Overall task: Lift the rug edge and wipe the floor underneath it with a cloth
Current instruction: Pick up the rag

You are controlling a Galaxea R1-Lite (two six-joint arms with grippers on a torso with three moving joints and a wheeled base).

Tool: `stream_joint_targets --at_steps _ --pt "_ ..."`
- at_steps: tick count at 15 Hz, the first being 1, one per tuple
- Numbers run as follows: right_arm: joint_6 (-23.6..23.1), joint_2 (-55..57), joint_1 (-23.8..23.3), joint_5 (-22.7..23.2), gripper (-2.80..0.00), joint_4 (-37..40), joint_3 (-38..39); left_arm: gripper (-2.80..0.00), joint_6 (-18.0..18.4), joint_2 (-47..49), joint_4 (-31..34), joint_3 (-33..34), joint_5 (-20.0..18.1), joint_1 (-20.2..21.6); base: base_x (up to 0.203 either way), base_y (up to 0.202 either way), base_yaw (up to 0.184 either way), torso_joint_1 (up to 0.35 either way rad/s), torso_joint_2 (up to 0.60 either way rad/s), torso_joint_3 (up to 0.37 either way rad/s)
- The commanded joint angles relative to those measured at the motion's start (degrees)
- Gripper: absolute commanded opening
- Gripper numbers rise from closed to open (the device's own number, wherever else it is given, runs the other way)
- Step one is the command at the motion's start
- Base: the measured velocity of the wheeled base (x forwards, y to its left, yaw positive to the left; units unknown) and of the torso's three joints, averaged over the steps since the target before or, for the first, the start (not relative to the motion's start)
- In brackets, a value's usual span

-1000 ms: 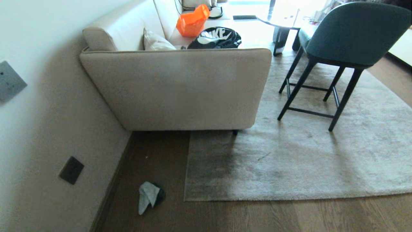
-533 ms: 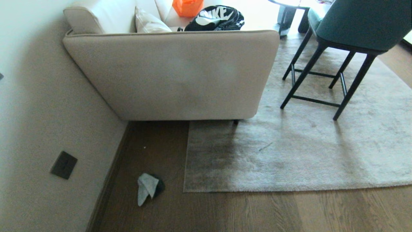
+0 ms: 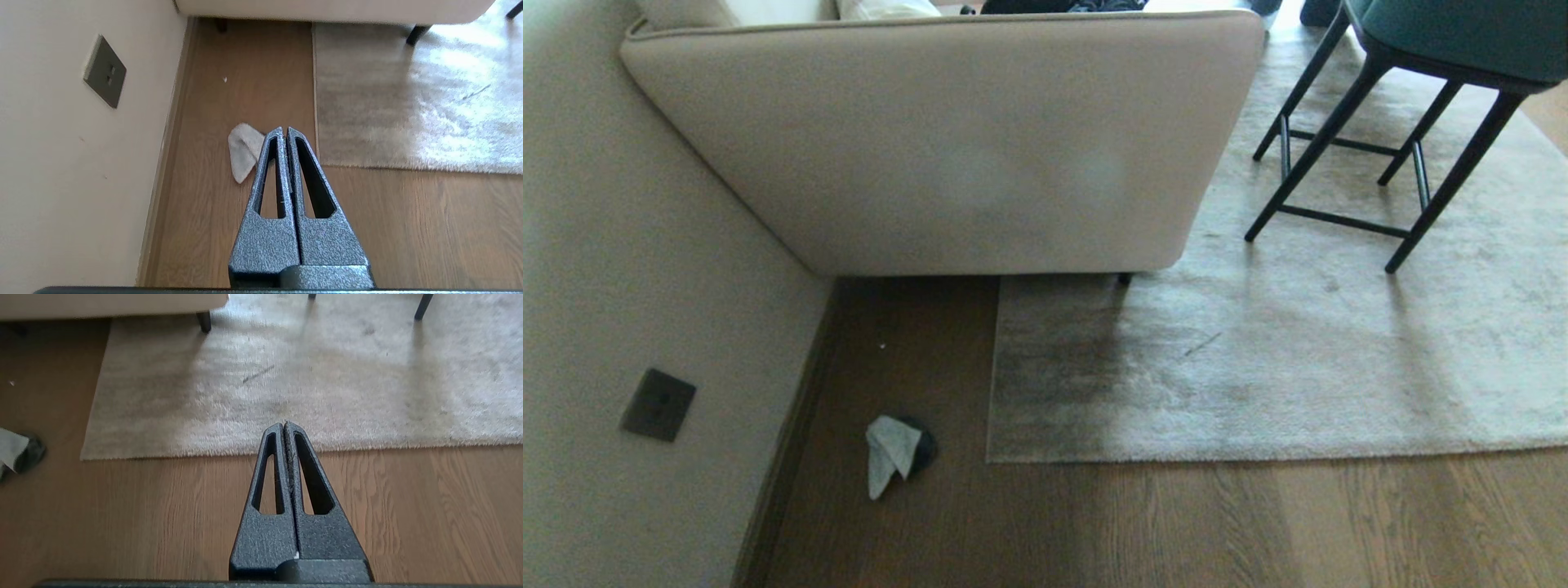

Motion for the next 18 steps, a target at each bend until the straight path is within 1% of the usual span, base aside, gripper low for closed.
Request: stream_joint_targets --at_steps 1,18 --pt "0.02 0.07 0.00 -0.03 -2.80 -0.01 0.00 -2.80 -0.03 0.00 -0.02 -0.06 0.00 0.01 0.000 0.000 0.000 0.004 0.00 -0.200" --pt "0.02 0.07 0.00 0.02 -2.80 -0.01 0.00 -2.80 -0.12 0.00 -0.02 0.02 0.00 0.01 0.000 0.000 0.000 0.001 0.00 -0.199"
